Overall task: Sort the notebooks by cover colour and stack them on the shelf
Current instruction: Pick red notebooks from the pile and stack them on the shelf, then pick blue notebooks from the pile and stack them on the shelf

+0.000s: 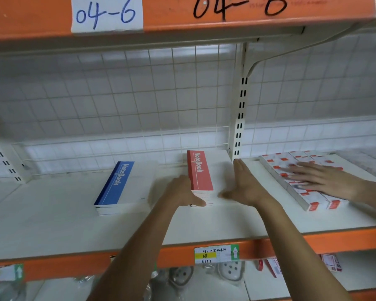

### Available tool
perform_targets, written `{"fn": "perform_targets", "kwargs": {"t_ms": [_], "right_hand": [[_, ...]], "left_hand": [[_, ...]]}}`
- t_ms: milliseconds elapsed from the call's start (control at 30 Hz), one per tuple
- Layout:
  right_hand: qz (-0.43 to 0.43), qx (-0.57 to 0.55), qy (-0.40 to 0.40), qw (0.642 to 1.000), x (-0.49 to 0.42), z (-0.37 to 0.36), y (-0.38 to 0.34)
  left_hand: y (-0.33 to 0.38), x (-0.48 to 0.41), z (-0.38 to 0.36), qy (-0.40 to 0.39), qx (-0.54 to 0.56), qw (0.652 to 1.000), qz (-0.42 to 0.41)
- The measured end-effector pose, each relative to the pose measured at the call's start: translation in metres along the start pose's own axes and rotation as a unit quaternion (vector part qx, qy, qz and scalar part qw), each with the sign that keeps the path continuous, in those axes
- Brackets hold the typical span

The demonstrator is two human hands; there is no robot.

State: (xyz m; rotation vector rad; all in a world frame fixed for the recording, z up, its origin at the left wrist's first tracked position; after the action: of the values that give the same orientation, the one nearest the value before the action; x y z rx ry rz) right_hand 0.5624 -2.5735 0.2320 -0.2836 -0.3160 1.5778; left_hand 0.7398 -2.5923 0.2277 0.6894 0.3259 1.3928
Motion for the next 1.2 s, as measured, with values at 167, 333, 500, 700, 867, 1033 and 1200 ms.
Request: {"fn": "perform_targets", "kwargs": {"t_ms": [167, 333, 500, 700, 867, 1033, 1200], "right_hand": [[0.129, 0.025, 0.05, 0.99, 0.018, 0.006, -0.055], [0.209, 0.002, 0.066, 0.976, 0.028, -0.037, -0.117], [0.279, 0.017, 0.058, 0.958, 0.043, -0.085, -0.202], [0.321, -0.001, 0.017, 0.947, 0.077, -0.14, -0.32], [0.343, -0.007, -0.014, 0.939, 0.108, -0.194, -0.43], [0.349, 0.002, -0.028, 0.937, 0.128, -0.231, -0.504], [0.359, 0.012, -0.032, 0.933, 0.134, -0.251, -0.571]], "left_hand": [[-0.005, 0.024, 0.021, 0.09, -0.056, 0.994, -0.005], [-0.049, 0.065, 0.046, 0.216, -0.028, 0.976, -0.022], [-0.125, 0.11, 0.076, 0.299, -0.019, 0.954, 0.028], [-0.225, 0.185, 0.13, 0.326, -0.029, 0.94, 0.093], [-0.315, 0.25, 0.182, 0.351, -0.038, 0.926, 0.13], [-0.383, 0.292, 0.218, 0.372, -0.026, 0.914, 0.159], [-0.434, 0.315, 0.253, 0.41, -0.008, 0.895, 0.173]]}}
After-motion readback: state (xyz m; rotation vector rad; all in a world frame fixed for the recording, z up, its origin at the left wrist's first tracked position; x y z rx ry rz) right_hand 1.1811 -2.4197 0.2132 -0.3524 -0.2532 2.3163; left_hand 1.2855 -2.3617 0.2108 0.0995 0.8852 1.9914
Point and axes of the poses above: each hand's wrist, its own x-axis away from the middle knuckle, its own z-axis out of the back of the hand, y = z × x, the point moved 2 cm from there along -x, towards the middle knuckle, and after that the axes turned 14 degrees about x, right-handed, at the moved point
